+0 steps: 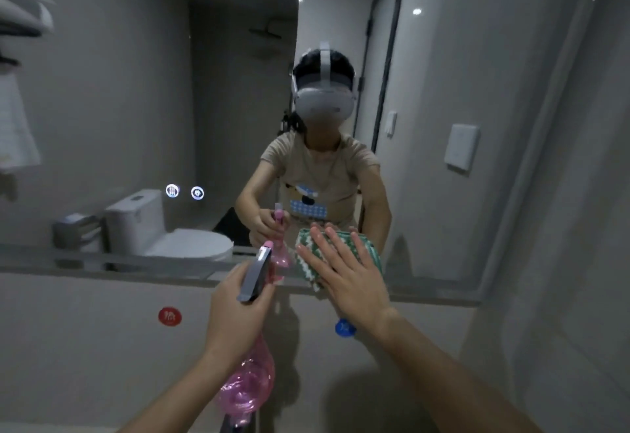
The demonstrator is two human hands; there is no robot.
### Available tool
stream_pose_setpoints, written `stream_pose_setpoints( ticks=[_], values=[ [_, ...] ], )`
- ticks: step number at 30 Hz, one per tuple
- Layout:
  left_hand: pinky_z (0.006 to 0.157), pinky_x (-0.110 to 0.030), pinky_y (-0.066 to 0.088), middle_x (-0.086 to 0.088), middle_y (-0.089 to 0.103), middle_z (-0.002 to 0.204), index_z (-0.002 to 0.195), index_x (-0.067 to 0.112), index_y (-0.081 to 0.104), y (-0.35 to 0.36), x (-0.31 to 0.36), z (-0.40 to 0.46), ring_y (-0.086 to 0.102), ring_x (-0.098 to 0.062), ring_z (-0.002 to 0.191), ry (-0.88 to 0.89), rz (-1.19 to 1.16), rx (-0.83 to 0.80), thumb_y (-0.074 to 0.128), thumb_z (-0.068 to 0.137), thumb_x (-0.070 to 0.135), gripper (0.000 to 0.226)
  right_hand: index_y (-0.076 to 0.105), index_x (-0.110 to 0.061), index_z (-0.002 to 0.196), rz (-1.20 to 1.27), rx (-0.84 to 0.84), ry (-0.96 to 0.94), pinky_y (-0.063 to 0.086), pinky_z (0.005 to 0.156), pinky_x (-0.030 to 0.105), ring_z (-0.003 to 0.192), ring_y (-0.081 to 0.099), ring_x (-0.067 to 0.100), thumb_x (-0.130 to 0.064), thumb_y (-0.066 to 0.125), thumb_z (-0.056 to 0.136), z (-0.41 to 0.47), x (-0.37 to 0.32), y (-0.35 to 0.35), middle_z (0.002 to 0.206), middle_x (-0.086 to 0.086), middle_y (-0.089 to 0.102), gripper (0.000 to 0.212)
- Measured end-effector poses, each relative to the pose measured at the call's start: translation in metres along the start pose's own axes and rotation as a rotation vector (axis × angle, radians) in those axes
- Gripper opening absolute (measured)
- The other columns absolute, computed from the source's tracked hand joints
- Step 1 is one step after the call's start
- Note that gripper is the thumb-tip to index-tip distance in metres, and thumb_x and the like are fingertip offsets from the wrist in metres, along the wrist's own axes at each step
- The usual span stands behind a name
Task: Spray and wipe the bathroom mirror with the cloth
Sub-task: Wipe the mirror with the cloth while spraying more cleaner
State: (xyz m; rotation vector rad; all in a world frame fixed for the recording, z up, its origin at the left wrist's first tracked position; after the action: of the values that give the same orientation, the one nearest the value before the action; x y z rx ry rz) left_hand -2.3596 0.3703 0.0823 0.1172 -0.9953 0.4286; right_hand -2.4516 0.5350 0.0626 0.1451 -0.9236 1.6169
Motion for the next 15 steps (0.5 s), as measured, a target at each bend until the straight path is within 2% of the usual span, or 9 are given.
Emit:
stream_pose_setpoints(
  ticks=[3,6,8,10,12,15],
  values=[
    [0.05,-0.011,0.034,0.002,0.051,0.061,0.072,0.028,0.057,-0.004,0.04,0.028,0.045,-0.001,0.054,0.079,0.046,0.011,0.063,0.08,-0.003,0.032,0.025,-0.024,0.149,0.007,0.125,0.046,0.013,0.116,0.049,0.145,0.013,0.025,-0.017,0.067,0.082,0.044,0.029,-0.028,0.157,0.007,0.018,0.079],
    [0.054,-0.022,0.036,-0.011,0.057,0.065,0.077,0.015,0.063,-0.01,0.077,0.064,0.043,-0.007,0.056,0.133,0.086,0.036,0.062,0.081,0.0,0.016,0.023,-0.024,0.15,-0.002,0.2,0.061,0.015,0.115,0.05,0.144,0.016,0.025,-0.024,0.057,0.088,0.093,0.06,-0.059,0.156,0.008,0.02,0.07],
    [0.053,-0.024,0.037,-0.007,0.059,0.064,0.085,0.012,0.067,-0.013,0.105,0.088,0.043,-0.003,0.053,0.192,0.057,0.056,0.062,0.085,0.009,0.006,0.019,-0.024,0.15,-0.021,0.208,0.069,0.013,0.115,0.049,0.145,0.014,0.025,-0.028,0.05,0.092,0.124,0.084,-0.077,0.157,0.007,0.018,0.066],
    [0.053,-0.024,0.038,-0.008,0.06,0.064,0.088,0.01,0.069,-0.016,0.133,0.109,0.044,-0.003,0.054,0.229,0.008,0.065,0.065,0.084,0.024,0.015,0.02,-0.023,0.15,-0.057,0.208,0.082,0.011,0.115,0.048,0.145,0.014,0.024,-0.033,0.042,0.095,0.154,0.108,-0.095,0.157,0.007,0.018,0.06],
    [0.056,-0.03,0.037,-0.009,0.059,0.063,0.083,0.008,0.067,-0.02,0.16,0.131,0.044,-0.008,0.055,0.254,-0.032,0.081,0.062,0.076,0.037,0.03,0.023,-0.023,0.149,-0.084,0.212,0.096,0.011,0.115,0.048,0.144,0.016,0.024,-0.037,0.034,0.096,0.183,0.131,-0.116,0.156,0.008,0.021,0.056],
    [0.057,-0.033,0.039,-0.002,0.058,0.058,0.067,0.017,0.061,-0.026,0.201,0.162,0.05,-0.011,0.053,0.32,-0.04,0.086,0.062,0.072,0.037,0.021,0.014,-0.026,0.151,-0.084,0.187,0.136,-0.002,0.116,0.044,0.145,0.004,0.021,-0.039,0.03,0.099,0.222,0.163,-0.146,0.158,0.005,0.01,0.056]
  ],
)
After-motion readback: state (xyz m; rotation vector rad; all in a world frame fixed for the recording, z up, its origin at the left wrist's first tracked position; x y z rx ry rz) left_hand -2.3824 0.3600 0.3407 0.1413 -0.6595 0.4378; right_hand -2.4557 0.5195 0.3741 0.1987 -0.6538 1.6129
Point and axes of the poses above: each hand's wrist, its own z-axis towards the middle knuckle, its own y-axis out of the palm, x = y × z, the point moved 5 cm from there along z, towards the middle knuckle
